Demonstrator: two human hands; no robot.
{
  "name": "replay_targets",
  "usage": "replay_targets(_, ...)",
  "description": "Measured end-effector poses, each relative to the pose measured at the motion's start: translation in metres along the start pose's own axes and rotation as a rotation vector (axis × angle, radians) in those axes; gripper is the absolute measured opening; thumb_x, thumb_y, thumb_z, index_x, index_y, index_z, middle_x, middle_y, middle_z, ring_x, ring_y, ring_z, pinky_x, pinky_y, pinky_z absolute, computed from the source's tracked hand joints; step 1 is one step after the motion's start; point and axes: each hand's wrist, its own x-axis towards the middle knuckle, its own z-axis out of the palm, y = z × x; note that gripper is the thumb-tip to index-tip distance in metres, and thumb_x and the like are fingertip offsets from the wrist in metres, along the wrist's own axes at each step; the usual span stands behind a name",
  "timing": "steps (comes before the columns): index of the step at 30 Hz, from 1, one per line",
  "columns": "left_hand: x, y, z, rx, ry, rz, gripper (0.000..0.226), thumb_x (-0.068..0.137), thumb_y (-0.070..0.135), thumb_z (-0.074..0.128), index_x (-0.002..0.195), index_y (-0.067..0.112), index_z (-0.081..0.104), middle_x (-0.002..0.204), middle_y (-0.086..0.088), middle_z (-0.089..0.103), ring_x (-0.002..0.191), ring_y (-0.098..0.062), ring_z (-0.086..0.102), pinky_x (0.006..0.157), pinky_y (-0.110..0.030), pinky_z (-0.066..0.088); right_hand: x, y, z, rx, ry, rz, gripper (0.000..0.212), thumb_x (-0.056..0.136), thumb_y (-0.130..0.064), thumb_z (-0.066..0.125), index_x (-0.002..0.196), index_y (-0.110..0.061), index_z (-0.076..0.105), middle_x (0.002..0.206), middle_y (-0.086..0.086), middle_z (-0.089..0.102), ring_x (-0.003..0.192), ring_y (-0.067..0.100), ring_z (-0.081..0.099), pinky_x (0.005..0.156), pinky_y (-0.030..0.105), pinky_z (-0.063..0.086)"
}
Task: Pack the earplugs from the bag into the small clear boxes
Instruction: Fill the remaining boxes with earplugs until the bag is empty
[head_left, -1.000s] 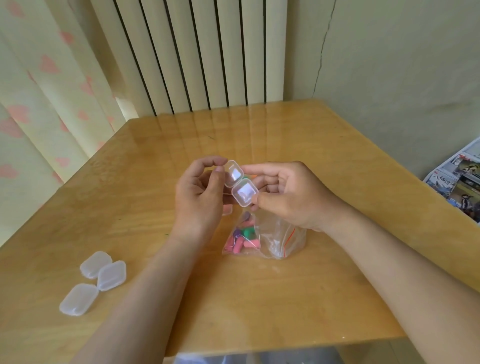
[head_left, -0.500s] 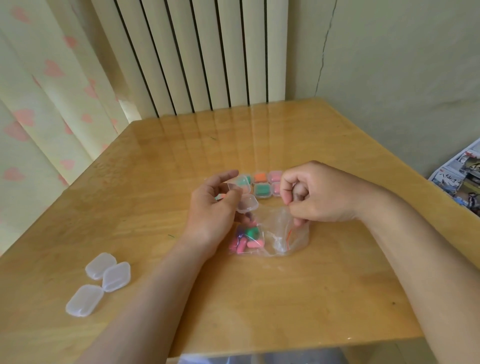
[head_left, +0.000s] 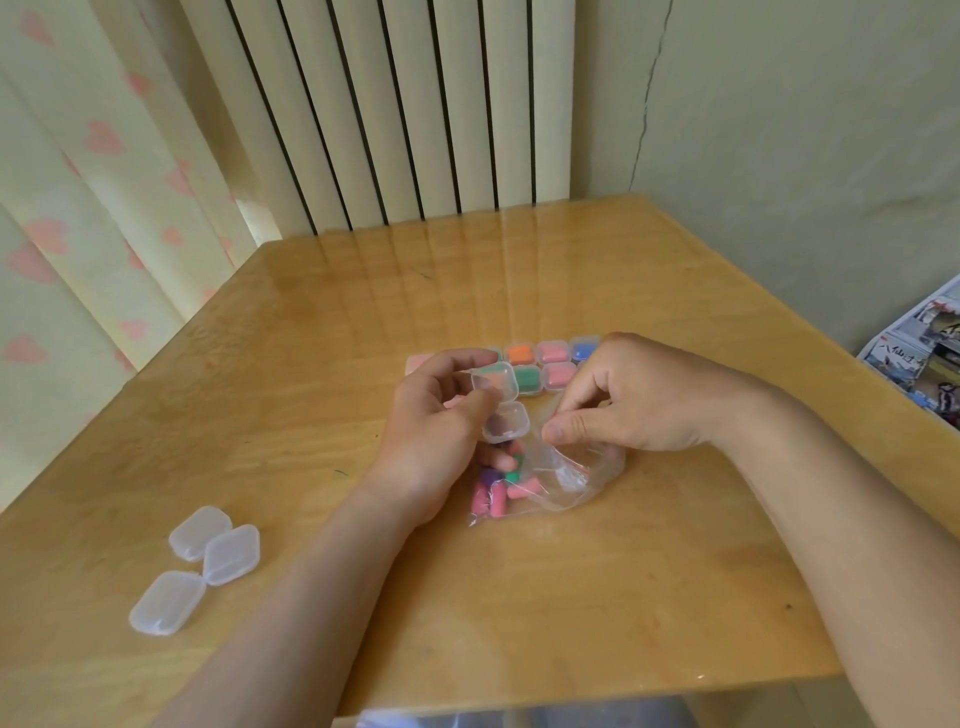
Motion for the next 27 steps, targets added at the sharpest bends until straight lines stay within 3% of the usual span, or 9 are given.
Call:
replay_targets(3,-0.001,0.001,0.000,0.009,-0.032,0.017,0.019,0.094,0.001,0.062,0.107,0.014,0.065,0.100,-0.020,0.060,0.056,-0.037,0.064,0.045,-0.031,0.050,-0.001,-0.001,-0.002,0.020,-0.083,0.006,0.038,0.094,-0.021,0.068,0.056,-0.025,0.067,0.050,-0.012,0.054,0.049,0.003,0.047,0.055,0.018,0.040)
replay_targets(8,-0.005,0.006,0.001,0.002,-0.039,0.033,0.016,0.094,-0.001,0.061,0.101,0.012,0.066,0.096,-0.021,0.057,0.050,-0.037,0.062,0.042,-0.030,0.050,-0.002,0.001,0.000,-0.065,-0.146,0.043,0.024,0.079,0.004,0.062,0.077,-0.018,0.072,0.071,-0.009,0.068,0.063,0.003,0.058,0.061,0.023,0.049)
replay_targets(11,-0.006,0.009,0.000,-0.002,0.018,0.080,0.017,0.093,-0.005,0.060,0.098,0.009,0.067,0.093,-0.021,0.055,0.041,-0.034,0.059,0.049,-0.045,0.056,-0.003,0.004,-0.003,-0.094,-0.152,0.047,0.015,0.083,-0.003,0.068,0.071,-0.011,0.071,0.059,-0.009,0.060,0.054,0.002,0.051,0.053,0.017,0.041)
replay_targets(14,-0.005,0.009,-0.002,0.026,0.073,0.113,0.017,0.092,-0.007,0.059,0.098,0.007,0.067,0.082,-0.018,0.054,0.037,-0.032,0.056,0.056,-0.055,0.057,-0.002,0.008,-0.005,-0.132,-0.131,0.015,0.042,0.089,-0.018,0.071,0.055,-0.002,0.053,0.053,-0.002,0.034,0.051,0.010,0.031,0.049,0.025,0.028)
replay_targets(16,-0.003,0.007,-0.002,0.100,0.103,0.138,0.022,0.092,-0.004,0.060,0.094,0.015,0.071,0.083,-0.014,0.056,0.049,-0.041,0.062,0.060,-0.061,0.058,0.001,0.012,-0.006,-0.141,-0.103,0.031,0.040,0.091,-0.022,0.070,0.062,0.003,0.060,0.055,0.000,0.037,0.053,0.011,0.033,0.050,0.027,0.030)
replay_targets(18,-0.003,0.004,-0.002,0.189,0.108,0.159,0.028,0.092,0.001,0.060,0.086,0.026,0.072,0.089,-0.010,0.060,0.068,-0.048,0.067,0.065,-0.057,0.059,0.003,0.016,-0.005,-0.140,-0.095,0.054,0.028,0.092,-0.021,0.068,0.075,0.001,0.071,0.057,0.004,0.050,0.053,0.010,0.040,0.051,0.027,0.037)
replay_targets(21,-0.002,0.002,0.000,0.267,0.111,0.182,0.031,0.092,0.001,0.059,0.083,0.029,0.070,0.084,-0.004,0.060,0.068,-0.032,0.064,0.062,-0.032,0.057,0.003,0.014,-0.003,-0.051,-0.123,0.030,0.014,0.092,-0.020,0.069,0.085,-0.012,0.079,0.074,0.012,0.071,0.060,0.008,0.054,0.056,0.028,0.053)
replay_targets(24,-0.003,0.002,0.001,0.293,0.089,0.175,0.029,0.092,0.000,0.057,0.087,0.026,0.068,0.083,-0.005,0.060,0.064,-0.021,0.060,0.055,-0.026,0.055,0.003,0.010,0.004,0.051,-0.134,-0.009,0.008,0.091,-0.013,0.071,0.091,-0.008,0.077,0.080,0.011,0.073,0.065,0.006,0.057,0.058,0.020,0.048)
replay_targets(27,-0.003,0.000,0.000,0.297,0.084,0.160,0.028,0.092,0.000,0.056,0.089,0.024,0.070,0.084,-0.009,0.060,0.066,-0.028,0.064,0.060,-0.028,0.059,0.006,0.010,0.009,0.023,-0.094,-0.015,0.007,0.088,-0.007,0.072,0.083,-0.004,0.075,0.063,-0.001,0.066,0.057,-0.001,0.051,0.055,0.011,0.042)
